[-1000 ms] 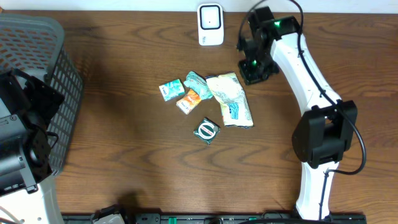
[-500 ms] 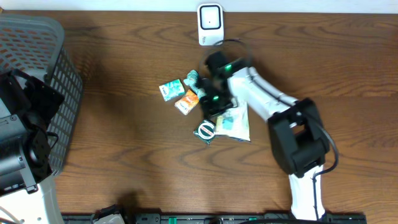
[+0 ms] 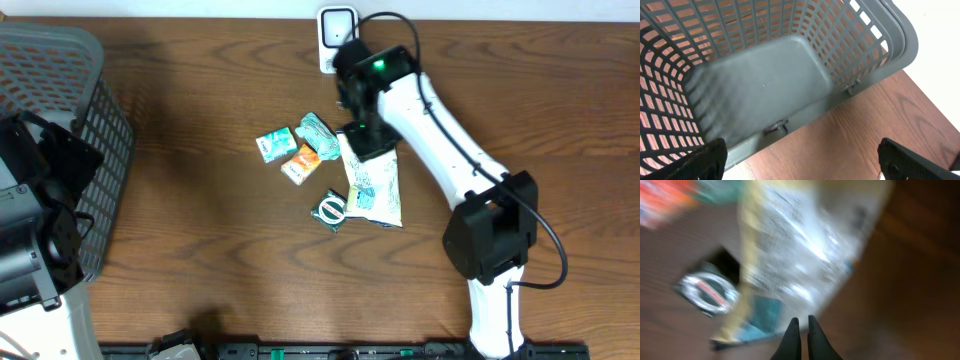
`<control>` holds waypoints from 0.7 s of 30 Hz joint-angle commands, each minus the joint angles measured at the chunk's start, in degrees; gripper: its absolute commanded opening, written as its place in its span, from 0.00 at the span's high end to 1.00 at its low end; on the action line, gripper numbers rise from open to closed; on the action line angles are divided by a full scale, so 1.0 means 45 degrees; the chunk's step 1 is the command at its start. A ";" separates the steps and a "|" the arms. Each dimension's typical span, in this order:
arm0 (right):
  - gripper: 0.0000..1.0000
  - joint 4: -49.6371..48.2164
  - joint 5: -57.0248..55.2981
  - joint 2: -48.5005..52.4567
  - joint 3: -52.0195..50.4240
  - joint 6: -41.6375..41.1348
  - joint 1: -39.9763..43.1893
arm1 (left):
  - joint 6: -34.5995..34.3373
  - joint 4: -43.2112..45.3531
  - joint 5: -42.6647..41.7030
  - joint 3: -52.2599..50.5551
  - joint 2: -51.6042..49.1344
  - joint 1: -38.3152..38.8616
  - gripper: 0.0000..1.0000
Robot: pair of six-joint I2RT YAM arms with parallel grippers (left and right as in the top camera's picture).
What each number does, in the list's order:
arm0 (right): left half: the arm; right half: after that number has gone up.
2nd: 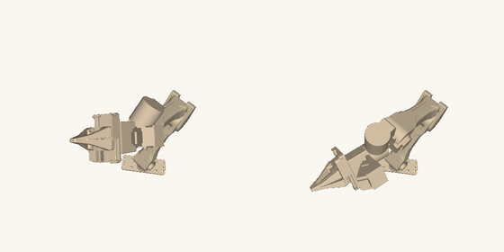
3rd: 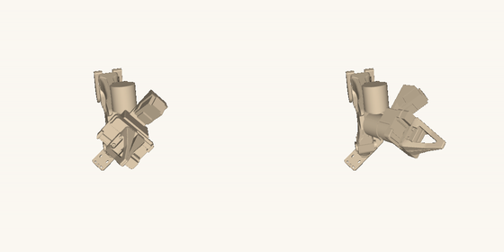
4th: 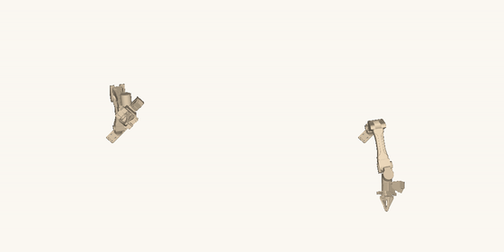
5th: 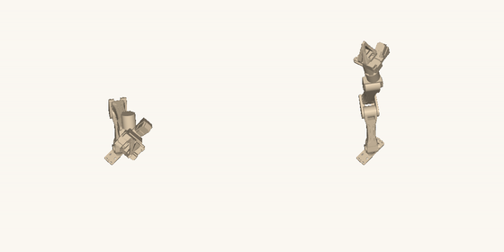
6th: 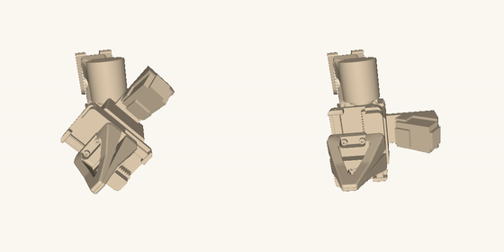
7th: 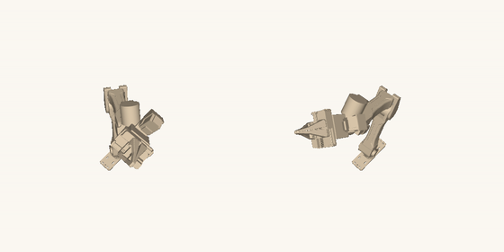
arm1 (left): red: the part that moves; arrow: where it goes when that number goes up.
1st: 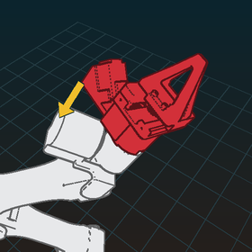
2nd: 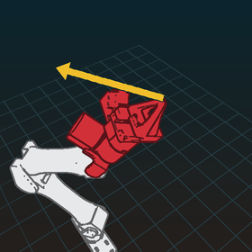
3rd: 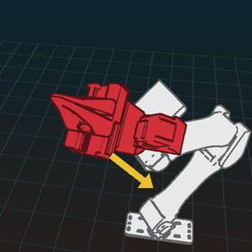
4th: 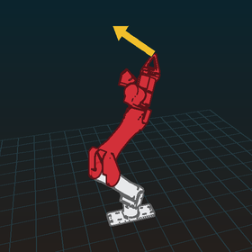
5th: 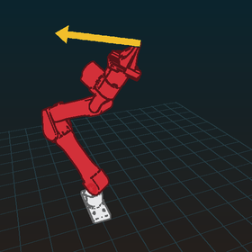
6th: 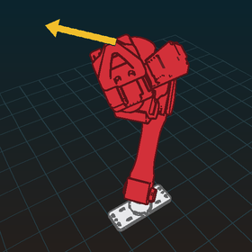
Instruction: Scan the item barcode
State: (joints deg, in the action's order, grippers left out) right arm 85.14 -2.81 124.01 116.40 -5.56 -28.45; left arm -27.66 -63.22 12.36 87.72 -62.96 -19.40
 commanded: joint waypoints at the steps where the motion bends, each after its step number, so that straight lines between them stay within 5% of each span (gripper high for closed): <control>1: 0.99 0.0452 0.0141 0.0019 -0.0986 0.0209 0.0325 | -0.0107 -0.0049 0.0073 0.0019 -0.0005 -0.0044 0.05; 10: 0.99 -0.4818 0.4444 0.0019 -0.6703 0.0194 -0.1030 | -0.0112 -0.0049 0.0073 0.0019 -0.0005 -0.0044 0.05; 15: 0.99 -0.5440 0.4226 0.0019 -0.5450 -0.0418 -0.1583 | -0.0112 -0.0049 0.0073 0.0019 -0.0005 -0.0044 0.05; 21: 0.96 -0.3249 0.1146 0.0015 -0.1379 -0.0384 -0.0865 | -0.0107 -0.0049 0.0073 0.0019 -0.0005 -0.0044 0.05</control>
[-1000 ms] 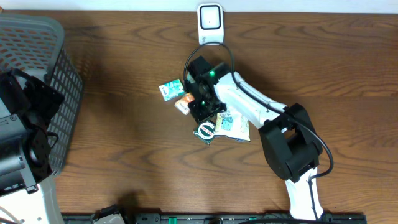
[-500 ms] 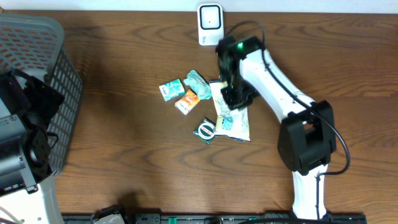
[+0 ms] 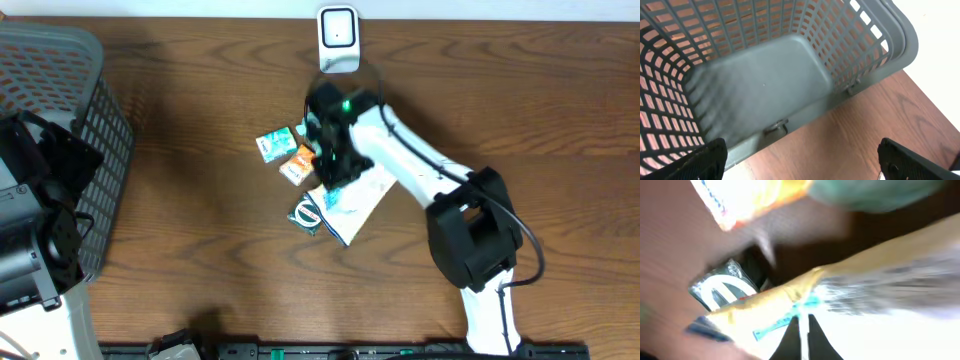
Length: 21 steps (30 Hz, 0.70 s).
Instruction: Scan the item barcode
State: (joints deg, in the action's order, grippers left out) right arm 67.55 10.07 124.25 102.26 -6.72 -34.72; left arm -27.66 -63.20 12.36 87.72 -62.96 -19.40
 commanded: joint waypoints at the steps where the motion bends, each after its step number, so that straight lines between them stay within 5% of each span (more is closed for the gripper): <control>1: 0.88 0.1219 -0.1933 -0.0039 0.2584 0.0165 0.0942 | -0.0107 -0.0053 0.0073 0.0019 -0.0005 -0.0044 0.05; 3: 0.77 0.2069 -0.1851 -0.0039 0.3220 0.0321 0.1753 | -0.0107 -0.0053 0.0073 0.0019 -0.0005 -0.0044 0.05; 6: 0.43 0.2982 -0.1297 -0.0034 0.2934 0.0758 0.2739 | -0.0112 -0.0053 0.0073 0.0019 -0.0005 -0.0044 0.05; 8: 0.38 0.3517 -0.0651 -0.0034 0.2463 0.1515 0.3293 | -0.0107 -0.0053 0.0073 0.0019 -0.0005 -0.0044 0.05; 10: 0.44 0.3706 -0.0306 -0.0034 0.1817 0.1899 0.3725 | -0.0112 -0.0053 0.0073 0.0024 -0.0005 -0.0044 0.05; 12: 0.68 0.3526 0.0015 -0.0034 0.0869 0.1889 0.4075 | -0.0107 -0.0053 0.0073 0.0019 -0.0005 -0.0044 0.05; 14: 0.80 0.3152 0.0597 -0.0034 0.0000 0.1899 0.4133 | -0.0112 -0.0053 0.0073 0.0019 -0.0005 -0.0044 0.05; 16: 0.80 0.2749 0.0957 -0.0034 -0.0690 0.1899 0.4051 | -0.0107 -0.0053 0.0073 0.0019 -0.0005 -0.0044 0.05; 19: 0.59 0.1428 0.1137 -0.0034 -0.1982 0.1889 0.3609 | -0.0112 -0.0053 0.0073 0.0019 -0.0005 -0.0044 0.05; 21: 0.61 0.0452 0.1137 -0.0034 -0.2273 0.1520 0.3468 | -0.0107 -0.0053 0.0073 0.0019 -0.0005 -0.0044 0.05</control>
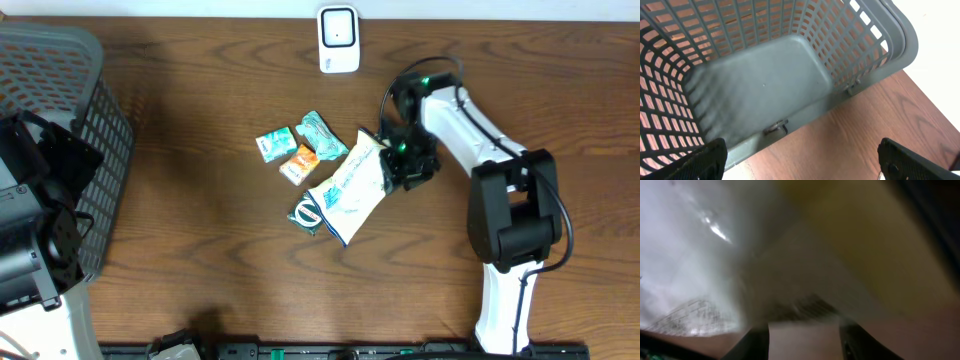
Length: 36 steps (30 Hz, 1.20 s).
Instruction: Scan the item barcode
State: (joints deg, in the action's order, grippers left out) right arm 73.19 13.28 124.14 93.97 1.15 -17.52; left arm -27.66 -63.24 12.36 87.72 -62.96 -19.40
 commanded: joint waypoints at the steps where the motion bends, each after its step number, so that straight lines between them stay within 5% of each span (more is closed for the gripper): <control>1: 0.64 -0.1384 0.0418 -0.0010 -0.0457 -0.0461 -0.0374 | -0.0107 -0.0044 0.0073 0.0019 -0.0005 -0.0044 0.05; 9: 0.65 -0.5527 0.0690 -0.0015 0.0826 -0.1530 -0.0073 | -0.0107 -0.0044 0.0073 0.0019 -0.0005 -0.0044 0.05; 16: 0.61 -0.4833 0.1384 -0.0015 0.3293 -0.1477 0.0073 | -0.0107 -0.0044 0.0073 0.0019 -0.0005 -0.0044 0.05; 21: 0.30 -0.1676 0.1481 -0.0010 0.3444 -0.0651 0.0053 | -0.0107 -0.0044 0.0073 0.0019 -0.0005 -0.0044 0.05; 27: 0.09 -0.0840 0.1821 -0.0010 0.0923 -0.0491 -0.0350 | -0.0112 -0.0044 0.0073 0.0019 -0.0005 -0.0044 0.05; 34: 0.08 -0.4192 0.6353 -0.0010 -0.1962 -0.0588 -0.0578 | -0.0107 -0.0044 0.0073 0.0024 -0.0005 -0.0044 0.05; 36: 0.27 -0.4901 0.6368 -0.0010 -0.2356 -0.1185 -0.0738 | -0.0112 -0.0044 0.0073 0.0019 -0.0005 -0.0044 0.05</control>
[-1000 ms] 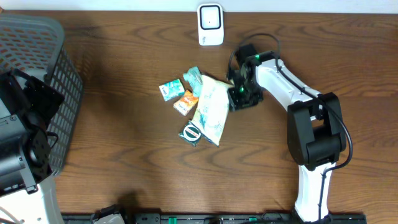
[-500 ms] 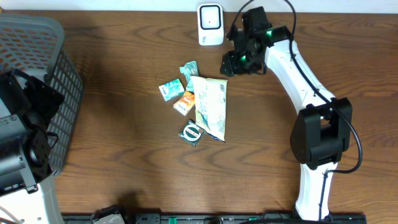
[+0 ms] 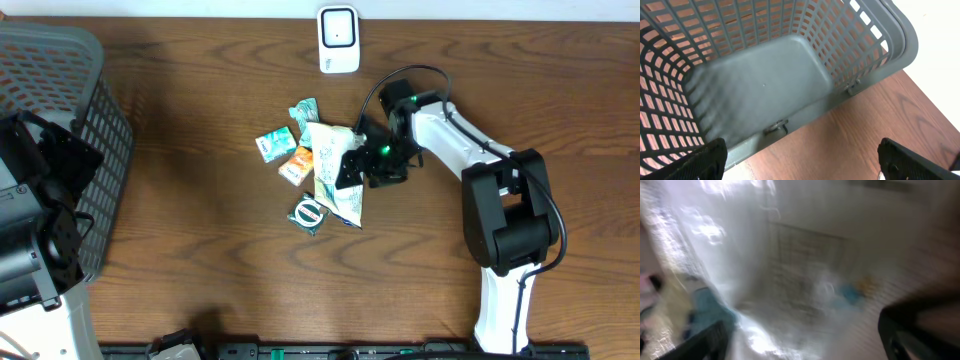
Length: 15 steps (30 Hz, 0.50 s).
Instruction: Scan the item barcode
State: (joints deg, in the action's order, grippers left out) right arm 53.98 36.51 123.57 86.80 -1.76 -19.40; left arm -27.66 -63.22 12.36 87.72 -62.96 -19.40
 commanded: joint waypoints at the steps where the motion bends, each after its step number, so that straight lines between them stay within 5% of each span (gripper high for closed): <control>1: 0.45 -0.0855 0.1205 0.0117 -0.0850 -0.0578 -0.0374 | -0.0112 -0.0049 0.0073 0.0019 -0.0005 -0.0044 0.05; 3: 0.90 -0.1331 0.0865 0.0117 -0.0869 -0.0899 -0.0413 | -0.0107 -0.0049 0.0073 0.0019 -0.0005 -0.0044 0.05; 4: 0.99 -0.1433 0.0180 0.0112 -0.0714 -0.1486 -0.0374 | -0.0107 -0.0049 0.0073 0.0019 -0.0005 -0.0044 0.05; 10: 0.99 0.0214 -0.2176 -0.0131 0.1384 -0.0709 0.0126 | -0.0112 -0.0049 0.0073 0.0019 -0.0005 -0.0044 0.05; 15: 0.99 0.2725 -0.4512 -0.0316 0.4687 0.3555 0.0214 | -0.0107 -0.0049 0.0073 0.0019 -0.0005 -0.0044 0.05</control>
State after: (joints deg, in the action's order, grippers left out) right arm 63.02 26.09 123.66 99.83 0.23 -18.35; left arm -27.66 -63.22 12.36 87.72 -62.96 -19.40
